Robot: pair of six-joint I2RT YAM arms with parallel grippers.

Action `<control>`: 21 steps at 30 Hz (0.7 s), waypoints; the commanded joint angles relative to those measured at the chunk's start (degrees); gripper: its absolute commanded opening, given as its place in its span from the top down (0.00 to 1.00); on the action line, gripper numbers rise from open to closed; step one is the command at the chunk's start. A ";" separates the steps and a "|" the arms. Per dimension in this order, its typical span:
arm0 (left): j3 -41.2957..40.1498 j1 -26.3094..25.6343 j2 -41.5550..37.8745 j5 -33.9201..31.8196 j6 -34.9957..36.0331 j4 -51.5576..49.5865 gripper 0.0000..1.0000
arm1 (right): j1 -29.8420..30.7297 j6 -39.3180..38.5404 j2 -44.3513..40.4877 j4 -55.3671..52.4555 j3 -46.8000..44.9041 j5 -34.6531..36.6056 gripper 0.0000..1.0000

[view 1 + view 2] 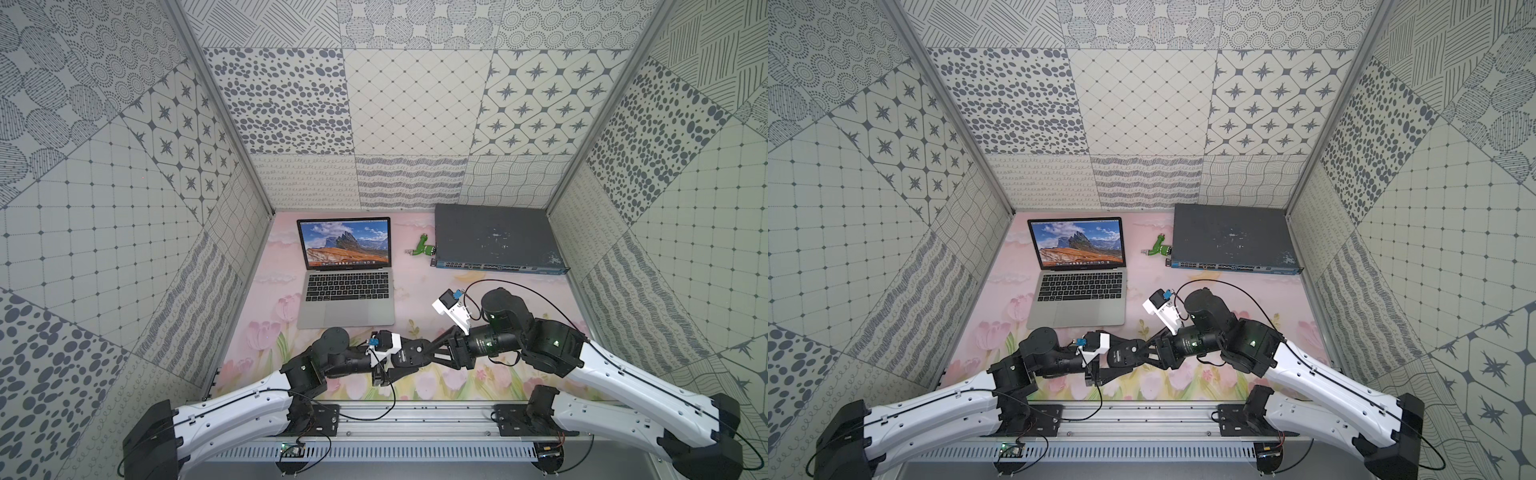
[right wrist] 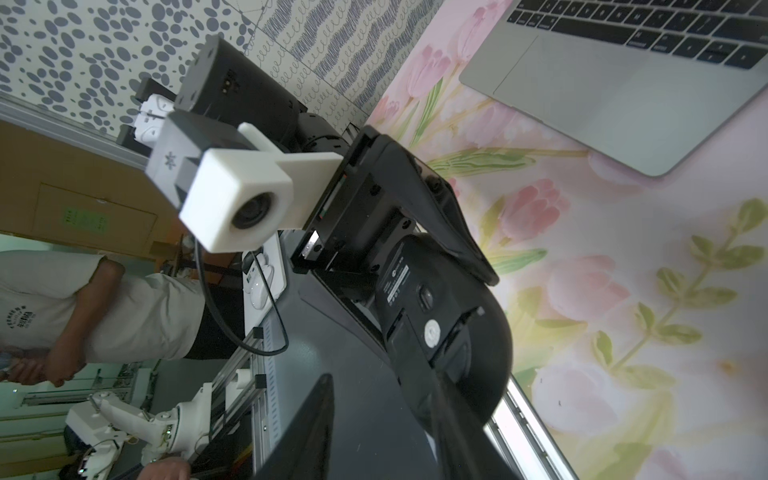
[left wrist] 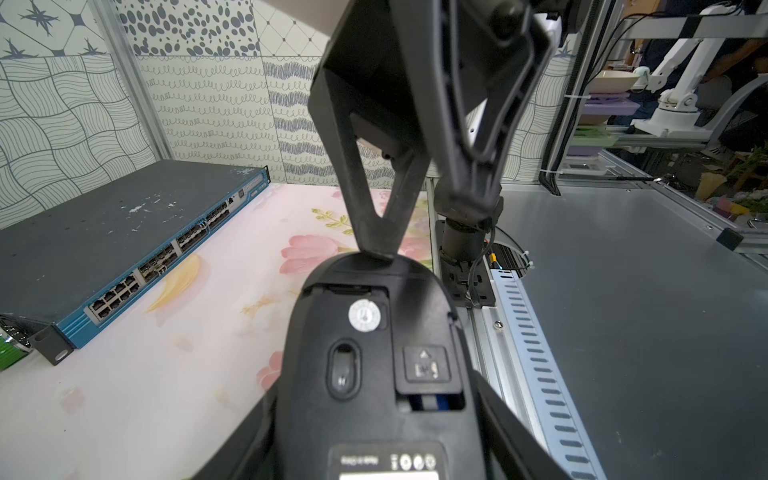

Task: Remove the wireless mouse receiver from the laptop
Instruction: Close the lid on the mouse.

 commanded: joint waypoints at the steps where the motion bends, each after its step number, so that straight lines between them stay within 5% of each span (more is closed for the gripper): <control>1: 0.42 0.18 -0.60 1.35 -0.19 3.65 0.49 | -2.10 -0.64 -3.00 -1.62 4.63 2.69 0.41; 3: 0.44 0.18 -1.06 1.33 0.02 3.25 0.49 | -4.32 -0.41 -4.26 -6.20 5.84 6.15 0.27; 5: 0.56 0.17 -1.39 1.24 0.06 3.01 0.49 | -7.52 0.55 -5.45 -8.90 5.13 5.96 0.24; 21: 0.73 0.18 0.10 1.13 -0.03 4.21 0.49 | -7.46 0.96 -0.36 -11.19 2.27 1.56 0.59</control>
